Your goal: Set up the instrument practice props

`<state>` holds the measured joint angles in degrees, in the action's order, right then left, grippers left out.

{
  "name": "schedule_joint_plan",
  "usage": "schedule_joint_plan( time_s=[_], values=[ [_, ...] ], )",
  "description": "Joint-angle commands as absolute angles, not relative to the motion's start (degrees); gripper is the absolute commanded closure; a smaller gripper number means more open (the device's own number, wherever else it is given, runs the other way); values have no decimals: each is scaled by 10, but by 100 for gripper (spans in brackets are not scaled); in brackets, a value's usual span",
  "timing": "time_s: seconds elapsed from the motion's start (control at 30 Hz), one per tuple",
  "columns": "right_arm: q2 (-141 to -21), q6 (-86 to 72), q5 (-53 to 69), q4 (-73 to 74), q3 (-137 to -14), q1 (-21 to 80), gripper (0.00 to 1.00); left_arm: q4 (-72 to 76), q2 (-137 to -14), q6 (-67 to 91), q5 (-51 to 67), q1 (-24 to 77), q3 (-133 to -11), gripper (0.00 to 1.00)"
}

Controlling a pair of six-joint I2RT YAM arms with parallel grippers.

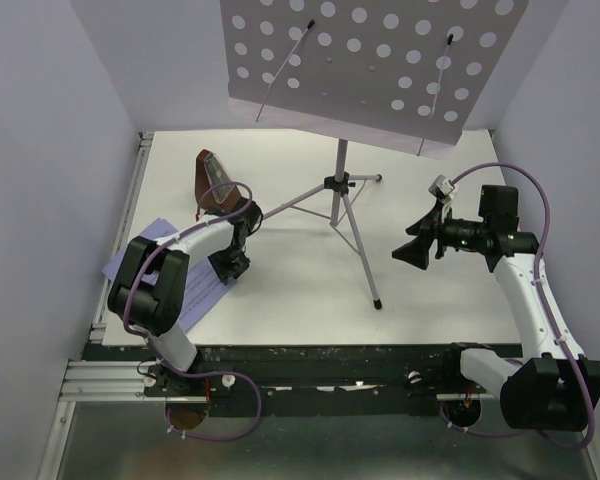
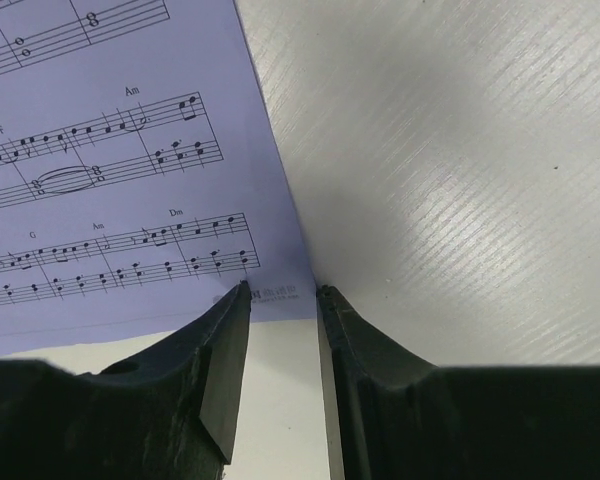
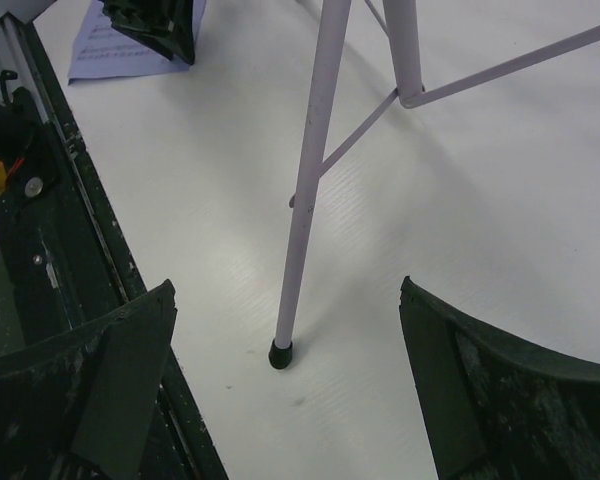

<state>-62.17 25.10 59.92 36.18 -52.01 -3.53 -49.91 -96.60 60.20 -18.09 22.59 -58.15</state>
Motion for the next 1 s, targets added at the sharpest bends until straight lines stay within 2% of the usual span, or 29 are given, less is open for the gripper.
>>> schedule_joint_plan(
  time_s=[0.0, 0.17, 0.27, 0.3, 0.5, 0.57, 0.67, 0.87, 0.97],
  values=[
    [-613, 255, 624, 377, -534, -40, 0, -466, -966, 572, -113, 226, -535, 58],
    [-610, 264, 632, 381, -534, -40, 0, -411, -940, 522, -69, 225, -512, 62],
    [-610, 266, 633, 382, -534, -41, 0, -392, -933, 501, -50, 224, -505, 67],
    [-608, 267, 633, 383, -534, -42, 0, -382, -930, 494, -37, 223, -501, 71],
    [-606, 279, 637, 394, -535, -41, 0, -342, -877, 467, -5, 222, -478, 69],
    [-604, 281, 640, 395, -534, -41, 0, -335, -828, 457, -7, 224, -469, 64],
    [-603, 285, 645, 398, -537, -41, 1, -349, -749, 447, -34, 221, -461, 47],
    [-604, 357, 671, 448, -543, -41, 0, -338, -595, 409, -18, 221, -407, 24],
    [-602, 423, 693, 498, -548, -42, 0, -353, -500, 399, -21, 220, -387, 7]
  ],
)
